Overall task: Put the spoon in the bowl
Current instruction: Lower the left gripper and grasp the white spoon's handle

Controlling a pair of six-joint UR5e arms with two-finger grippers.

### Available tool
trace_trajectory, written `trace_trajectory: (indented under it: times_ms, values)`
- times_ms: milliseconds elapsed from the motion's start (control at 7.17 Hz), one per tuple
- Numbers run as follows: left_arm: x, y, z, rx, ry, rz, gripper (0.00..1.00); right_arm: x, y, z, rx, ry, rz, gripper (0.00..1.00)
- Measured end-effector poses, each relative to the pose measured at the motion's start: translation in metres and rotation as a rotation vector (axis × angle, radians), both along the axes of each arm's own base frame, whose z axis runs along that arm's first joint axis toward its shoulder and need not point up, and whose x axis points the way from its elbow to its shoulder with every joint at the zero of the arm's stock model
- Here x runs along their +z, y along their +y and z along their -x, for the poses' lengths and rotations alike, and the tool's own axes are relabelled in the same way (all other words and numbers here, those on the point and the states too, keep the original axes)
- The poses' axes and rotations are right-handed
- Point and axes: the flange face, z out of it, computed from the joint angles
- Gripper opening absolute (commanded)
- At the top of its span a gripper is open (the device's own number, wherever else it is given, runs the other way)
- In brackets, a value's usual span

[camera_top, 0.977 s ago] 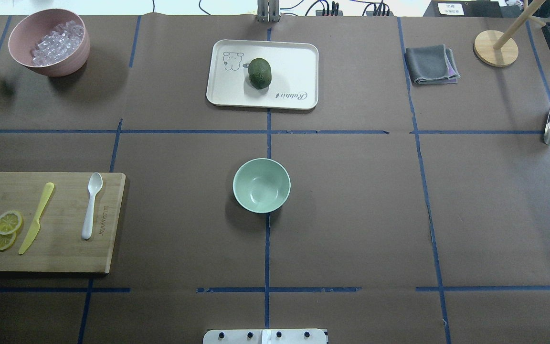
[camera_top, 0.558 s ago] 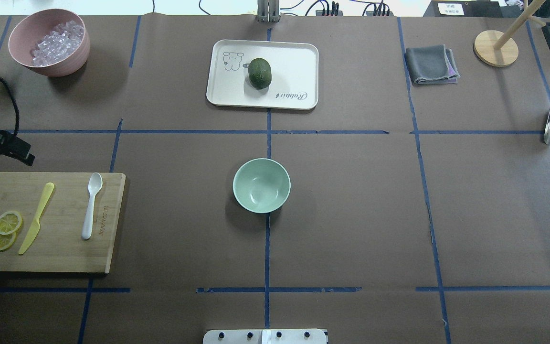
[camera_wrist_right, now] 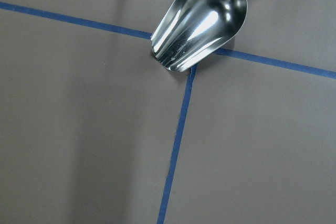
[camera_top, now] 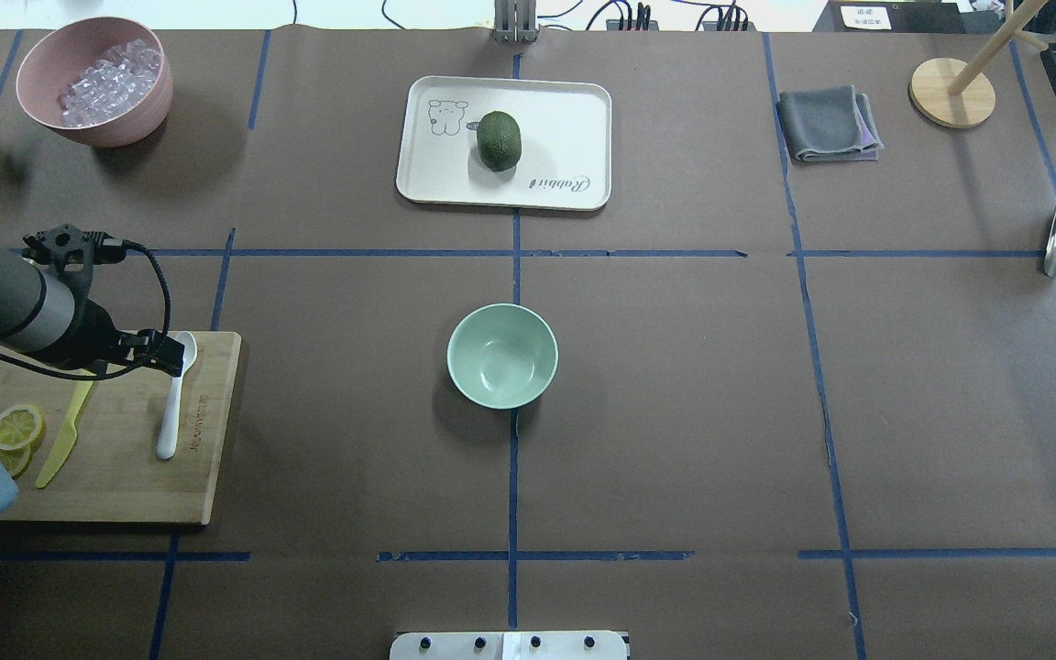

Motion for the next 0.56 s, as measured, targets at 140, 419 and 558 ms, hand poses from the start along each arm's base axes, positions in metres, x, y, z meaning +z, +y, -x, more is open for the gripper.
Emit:
trace_trajectory:
  times_ms: [140,419,558]
  values:
    - [0.001,0.005,-0.009,0.010,-0.002,-0.002,1.00,0.000,0.000,0.000,-0.001,0.000,-0.001,1.00]
    - [-0.001,0.011,-0.021,0.030,-0.002,-0.006,1.00,0.001,0.001,0.000,-0.002,0.000,-0.001,1.00]
    - [-0.002,0.014,-0.027,0.041,-0.001,-0.007,1.00,0.001,0.001,0.000,-0.003,0.000,-0.001,1.00]
